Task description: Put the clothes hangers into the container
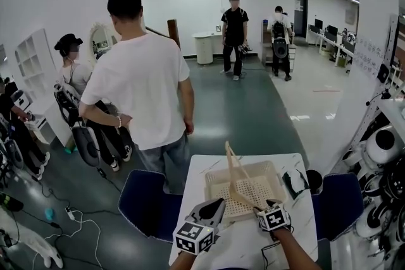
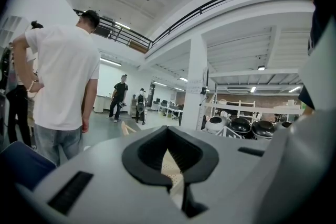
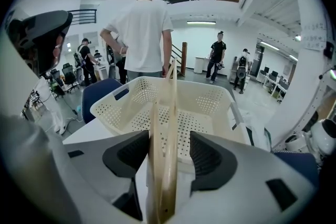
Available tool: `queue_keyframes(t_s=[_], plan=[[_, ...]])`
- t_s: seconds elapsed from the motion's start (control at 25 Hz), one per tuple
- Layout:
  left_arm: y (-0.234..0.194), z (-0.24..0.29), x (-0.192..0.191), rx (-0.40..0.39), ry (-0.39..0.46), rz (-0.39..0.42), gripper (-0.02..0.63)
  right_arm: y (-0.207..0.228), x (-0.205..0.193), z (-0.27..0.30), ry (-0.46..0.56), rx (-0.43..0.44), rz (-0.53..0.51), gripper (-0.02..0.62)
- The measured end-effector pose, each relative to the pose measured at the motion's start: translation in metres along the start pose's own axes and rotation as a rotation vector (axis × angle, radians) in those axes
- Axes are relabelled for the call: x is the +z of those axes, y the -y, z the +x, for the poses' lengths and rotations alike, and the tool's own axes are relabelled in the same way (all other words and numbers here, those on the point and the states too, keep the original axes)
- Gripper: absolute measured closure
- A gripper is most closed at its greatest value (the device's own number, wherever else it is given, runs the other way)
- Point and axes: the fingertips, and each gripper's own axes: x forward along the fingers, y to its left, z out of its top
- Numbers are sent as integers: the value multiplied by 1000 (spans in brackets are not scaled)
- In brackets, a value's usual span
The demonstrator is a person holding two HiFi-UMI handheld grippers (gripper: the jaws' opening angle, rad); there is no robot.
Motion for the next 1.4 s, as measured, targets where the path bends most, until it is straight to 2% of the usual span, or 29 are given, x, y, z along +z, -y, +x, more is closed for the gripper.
queue_keyframes(t_s=[0.32,0.6,0.76,1.12,1.4], plan=[[6,6,-1,-14,-8,15,601,18,-3,1,0,-53,-19,328],[1,6,4,-6,0,17,601,30,1,-1,-1,-77,-39,325],[1,7,2,-9,-6,18,601,36,8,3,49,-72,-51,325],[4,9,3,-15,-4,18,601,46,23,-10,98,-133,-39,325],[2,3,2,-8,-3,18,601,44,30,-18,131,-145,-20,325]])
